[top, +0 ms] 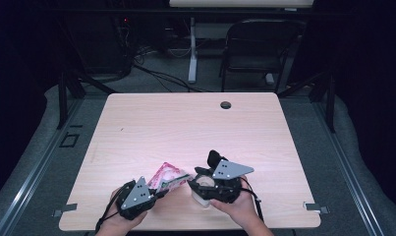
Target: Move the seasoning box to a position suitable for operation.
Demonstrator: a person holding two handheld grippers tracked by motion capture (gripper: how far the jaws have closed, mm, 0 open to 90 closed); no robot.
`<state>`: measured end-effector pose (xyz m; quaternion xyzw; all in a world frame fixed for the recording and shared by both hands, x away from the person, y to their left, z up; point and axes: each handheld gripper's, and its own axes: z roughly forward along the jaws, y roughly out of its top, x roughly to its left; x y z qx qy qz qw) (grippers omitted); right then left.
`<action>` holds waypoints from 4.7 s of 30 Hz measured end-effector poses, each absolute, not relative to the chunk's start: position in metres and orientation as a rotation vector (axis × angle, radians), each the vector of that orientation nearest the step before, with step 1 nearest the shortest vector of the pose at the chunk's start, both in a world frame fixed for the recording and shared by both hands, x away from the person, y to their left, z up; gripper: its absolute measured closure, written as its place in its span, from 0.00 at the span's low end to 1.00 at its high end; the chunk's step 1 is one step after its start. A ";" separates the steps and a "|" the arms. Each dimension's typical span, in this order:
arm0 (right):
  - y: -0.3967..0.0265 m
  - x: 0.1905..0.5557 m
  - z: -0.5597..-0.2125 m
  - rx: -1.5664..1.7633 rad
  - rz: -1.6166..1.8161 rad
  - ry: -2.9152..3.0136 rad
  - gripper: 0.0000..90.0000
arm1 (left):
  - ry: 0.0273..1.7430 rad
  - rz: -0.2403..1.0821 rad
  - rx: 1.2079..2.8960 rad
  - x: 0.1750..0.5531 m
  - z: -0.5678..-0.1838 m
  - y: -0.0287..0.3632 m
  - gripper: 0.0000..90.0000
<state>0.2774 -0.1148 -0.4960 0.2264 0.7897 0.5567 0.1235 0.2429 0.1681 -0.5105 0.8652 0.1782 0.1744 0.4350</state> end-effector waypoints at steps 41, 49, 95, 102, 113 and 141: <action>-0.070 0.284 -0.499 0.500 1.573 2.506 1.00 | 0.511 0.412 2.056 0.244 -0.501 0.193 1.00; -0.069 0.285 -0.500 0.539 1.576 2.499 1.00 | 0.487 0.368 2.039 0.247 -0.507 0.195 0.90; -0.071 0.291 -0.497 0.623 1.639 2.449 1.00 | 0.772 0.370 2.197 0.275 -0.582 0.188 0.38; -0.071 0.291 -0.498 0.626 1.642 2.452 1.00 | 0.792 0.381 2.213 0.279 -0.588 0.185 0.41; -0.071 0.289 -0.498 0.629 1.654 2.449 1.00 | 0.819 0.354 2.205 0.281 -0.588 0.185 0.40; -0.073 0.288 -0.496 0.629 1.664 2.441 1.00 | 0.822 0.394 2.187 0.282 -0.588 0.185 0.66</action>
